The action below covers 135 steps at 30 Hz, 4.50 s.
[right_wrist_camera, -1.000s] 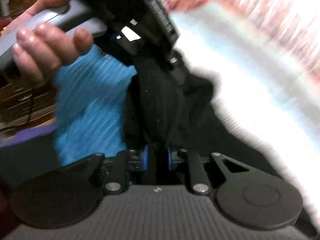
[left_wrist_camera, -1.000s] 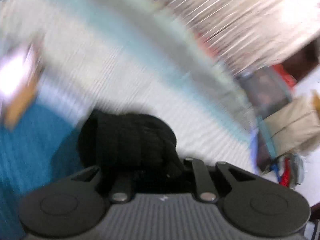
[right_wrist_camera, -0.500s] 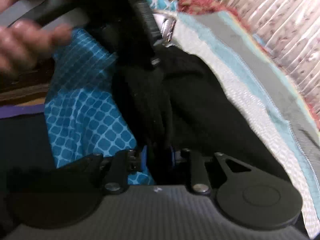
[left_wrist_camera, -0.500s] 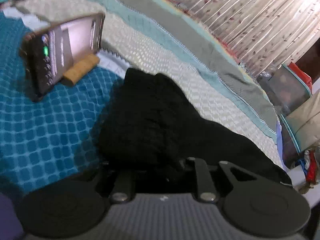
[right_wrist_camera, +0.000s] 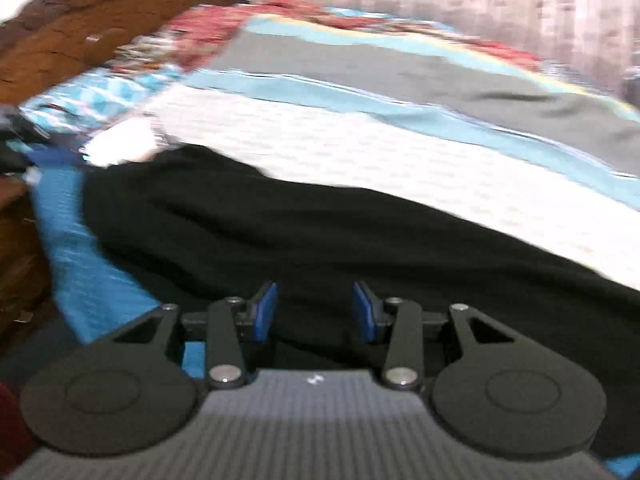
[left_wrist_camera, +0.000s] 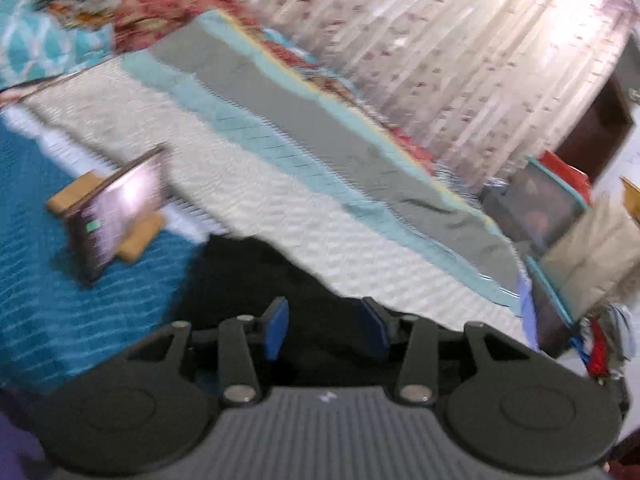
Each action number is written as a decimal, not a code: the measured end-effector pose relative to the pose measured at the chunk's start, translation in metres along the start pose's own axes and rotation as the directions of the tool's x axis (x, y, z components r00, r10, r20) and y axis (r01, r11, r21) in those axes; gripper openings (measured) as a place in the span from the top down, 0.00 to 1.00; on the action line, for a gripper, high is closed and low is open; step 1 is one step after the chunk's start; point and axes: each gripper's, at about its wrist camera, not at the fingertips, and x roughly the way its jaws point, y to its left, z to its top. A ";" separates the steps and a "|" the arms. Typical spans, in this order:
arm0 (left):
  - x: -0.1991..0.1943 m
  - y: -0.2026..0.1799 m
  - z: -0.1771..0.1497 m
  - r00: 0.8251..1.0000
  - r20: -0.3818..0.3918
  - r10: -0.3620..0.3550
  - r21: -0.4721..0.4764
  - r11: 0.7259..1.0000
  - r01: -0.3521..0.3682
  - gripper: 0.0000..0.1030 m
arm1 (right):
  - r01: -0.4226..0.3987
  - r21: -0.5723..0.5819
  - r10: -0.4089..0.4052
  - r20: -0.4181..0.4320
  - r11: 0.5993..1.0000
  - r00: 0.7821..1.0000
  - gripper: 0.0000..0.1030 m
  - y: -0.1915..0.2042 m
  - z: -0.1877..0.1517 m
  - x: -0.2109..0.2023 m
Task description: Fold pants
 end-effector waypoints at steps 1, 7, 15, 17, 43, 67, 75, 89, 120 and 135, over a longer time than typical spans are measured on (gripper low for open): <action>0.008 -0.011 0.002 1.000 -0.009 -0.021 0.032 0.999 0.022 0.60 | 0.021 -0.024 -0.021 -0.010 1.000 1.000 0.57 -0.002 0.002 0.006; 0.086 -0.059 -0.014 0.990 -0.142 -0.004 0.167 0.986 0.028 0.56 | -0.077 -0.157 0.072 -0.042 0.985 0.997 0.53 -0.005 -0.021 0.002; 0.133 -0.040 -0.035 0.941 -0.305 0.148 0.145 0.984 -0.108 0.58 | -0.057 -0.272 0.031 -0.099 0.961 0.995 0.95 -0.020 -0.030 0.030; 0.127 -0.042 -0.031 0.947 -0.286 0.146 0.147 0.983 -0.107 0.57 | -0.048 -0.246 0.040 -0.037 0.968 0.999 0.95 -0.022 -0.018 0.017; 0.222 -0.183 -0.103 0.830 -0.556 0.029 0.346 0.917 0.200 0.55 | 0.029 0.885 -0.278 0.114 0.465 0.954 0.54 -0.224 -0.192 -0.139; 0.231 -0.197 -0.116 0.819 -0.564 0.103 0.383 0.912 0.150 0.50 | -0.006 0.995 -0.531 0.061 0.104 0.845 0.86 -0.352 -0.281 -0.208; 0.213 -0.183 -0.086 0.864 -0.498 0.077 0.287 0.955 0.081 0.50 | 0.251 0.857 -0.589 0.073 0.449 0.804 0.86 -0.316 -0.186 -0.194; 0.147 -0.118 -0.058 0.908 -0.414 0.070 0.170 0.985 0.001 0.48 | 0.538 -0.578 -0.638 0.038 0.614 0.769 0.54 -0.137 -0.134 -0.002; 0.027 0.052 -0.024 0.985 -0.146 0.094 -0.205 0.971 -0.123 0.04 | 0.260 0.383 -0.274 -0.017 0.886 0.962 0.71 -0.216 -0.114 -0.129; 0.095 0.098 -0.019 0.988 -0.153 0.026 -0.374 0.924 -0.082 0.53 | -0.309 0.450 0.395 -0.109 0.838 0.912 0.77 -0.059 0.013 0.031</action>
